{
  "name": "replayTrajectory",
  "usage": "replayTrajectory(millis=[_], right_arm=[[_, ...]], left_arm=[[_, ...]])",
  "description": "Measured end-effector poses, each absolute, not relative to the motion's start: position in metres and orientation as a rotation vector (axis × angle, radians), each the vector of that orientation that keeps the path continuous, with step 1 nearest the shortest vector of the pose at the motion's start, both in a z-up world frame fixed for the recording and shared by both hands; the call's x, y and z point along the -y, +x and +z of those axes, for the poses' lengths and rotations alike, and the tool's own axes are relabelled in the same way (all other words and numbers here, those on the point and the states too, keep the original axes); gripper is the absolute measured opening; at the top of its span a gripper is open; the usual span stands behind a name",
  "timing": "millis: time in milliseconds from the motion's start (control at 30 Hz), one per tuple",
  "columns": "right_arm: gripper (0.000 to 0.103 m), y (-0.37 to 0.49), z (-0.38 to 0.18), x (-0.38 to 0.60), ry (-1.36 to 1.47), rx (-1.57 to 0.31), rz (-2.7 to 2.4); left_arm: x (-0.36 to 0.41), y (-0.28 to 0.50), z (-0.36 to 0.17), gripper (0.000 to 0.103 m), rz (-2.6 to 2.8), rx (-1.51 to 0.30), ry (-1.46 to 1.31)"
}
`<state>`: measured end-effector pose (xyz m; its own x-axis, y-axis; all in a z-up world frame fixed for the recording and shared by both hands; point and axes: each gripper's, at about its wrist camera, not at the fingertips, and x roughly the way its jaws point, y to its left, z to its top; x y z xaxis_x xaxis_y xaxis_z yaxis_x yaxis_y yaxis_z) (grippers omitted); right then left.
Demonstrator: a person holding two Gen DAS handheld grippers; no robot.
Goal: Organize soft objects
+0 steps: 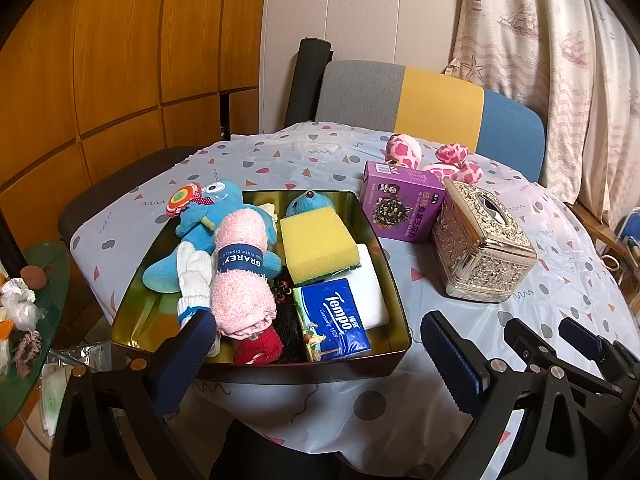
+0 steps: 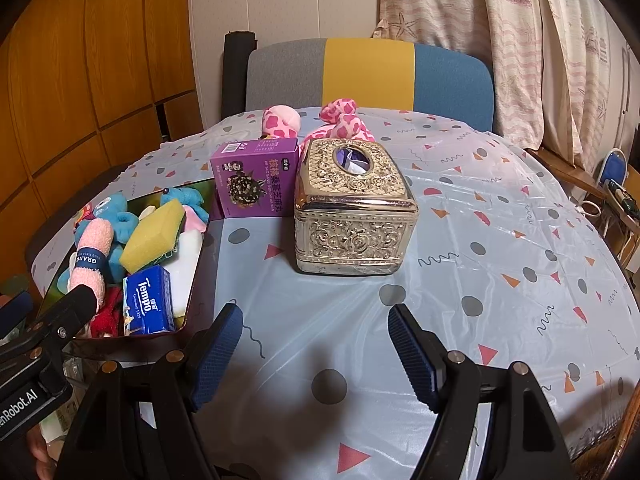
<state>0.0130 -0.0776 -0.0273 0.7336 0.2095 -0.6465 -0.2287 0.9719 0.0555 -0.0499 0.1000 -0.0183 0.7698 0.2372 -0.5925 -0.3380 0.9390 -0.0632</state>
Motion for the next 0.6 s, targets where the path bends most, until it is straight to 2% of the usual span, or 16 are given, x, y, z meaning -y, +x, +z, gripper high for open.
replayTrajectory(millis=[600], right_arm=[[0.077,0.0152,-0.0309,0.079,-0.025,-0.72,0.238]], left_arm=[[-0.0995,-0.0479,-0.0216,0.103,0.311,-0.632,-0.167]])
